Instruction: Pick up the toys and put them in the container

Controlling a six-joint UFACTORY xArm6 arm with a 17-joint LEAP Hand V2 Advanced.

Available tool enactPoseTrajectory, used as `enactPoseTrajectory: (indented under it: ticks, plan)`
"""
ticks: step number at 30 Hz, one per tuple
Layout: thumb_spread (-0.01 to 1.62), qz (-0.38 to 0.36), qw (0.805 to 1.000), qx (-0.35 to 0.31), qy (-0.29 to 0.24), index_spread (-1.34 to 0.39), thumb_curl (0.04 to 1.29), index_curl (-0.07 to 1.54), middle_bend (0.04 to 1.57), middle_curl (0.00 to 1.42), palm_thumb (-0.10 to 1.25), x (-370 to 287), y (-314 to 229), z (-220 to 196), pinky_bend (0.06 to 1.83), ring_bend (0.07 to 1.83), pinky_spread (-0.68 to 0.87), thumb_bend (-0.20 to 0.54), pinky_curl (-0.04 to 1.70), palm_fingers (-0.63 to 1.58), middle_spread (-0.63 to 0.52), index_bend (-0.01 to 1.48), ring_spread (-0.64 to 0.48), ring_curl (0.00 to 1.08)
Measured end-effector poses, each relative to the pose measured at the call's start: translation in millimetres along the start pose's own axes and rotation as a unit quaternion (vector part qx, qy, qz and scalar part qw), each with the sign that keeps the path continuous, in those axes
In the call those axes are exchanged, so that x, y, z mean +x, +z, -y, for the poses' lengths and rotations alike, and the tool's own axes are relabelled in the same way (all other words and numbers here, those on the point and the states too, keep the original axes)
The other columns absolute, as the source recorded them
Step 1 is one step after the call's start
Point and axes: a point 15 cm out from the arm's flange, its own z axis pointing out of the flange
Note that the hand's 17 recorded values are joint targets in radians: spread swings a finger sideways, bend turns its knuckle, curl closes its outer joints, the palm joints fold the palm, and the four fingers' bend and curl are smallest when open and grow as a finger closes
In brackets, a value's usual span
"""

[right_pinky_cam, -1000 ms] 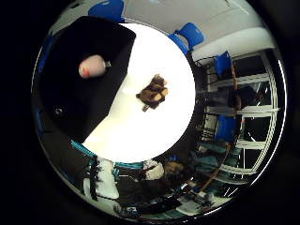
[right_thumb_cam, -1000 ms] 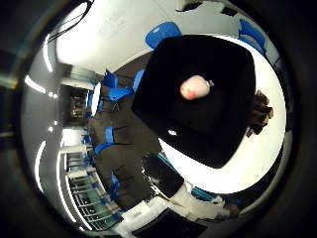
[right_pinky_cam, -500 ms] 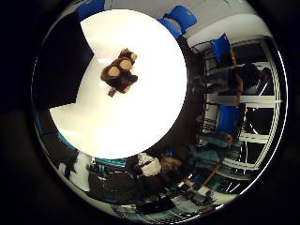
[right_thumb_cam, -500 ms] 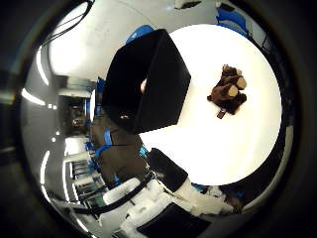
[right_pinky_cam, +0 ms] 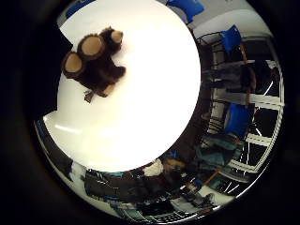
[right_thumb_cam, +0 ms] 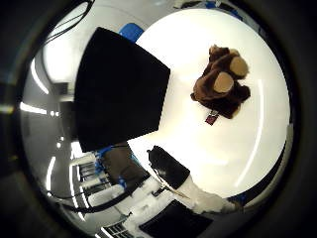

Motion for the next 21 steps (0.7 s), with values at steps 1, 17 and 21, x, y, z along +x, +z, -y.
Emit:
enactPoseTrajectory:
  ticks: [1,17,21]
  plan:
    - [1.13,0.003,1.000,-0.003,0.001,-0.42,0.28,0.27,0.20,0.32,0.44,0.9,5.3,1.4,0.38,0.32,0.44,-0.021,0.31,0.15,0.01,0.16,0.19,0.23]
    - [1.13,-0.010,1.000,0.010,-0.015,-0.43,0.28,0.28,0.19,0.32,0.48,4.4,59.9,48.9,0.35,0.29,0.44,-0.018,0.30,0.17,0.00,0.17,0.19,0.24]
    - [1.12,-0.007,1.000,0.001,-0.020,-0.43,0.29,0.29,0.19,0.31,0.50,-0.8,74.0,54.0,0.33,0.28,0.43,-0.020,0.30,0.18,0.00,0.17,0.18,0.24]
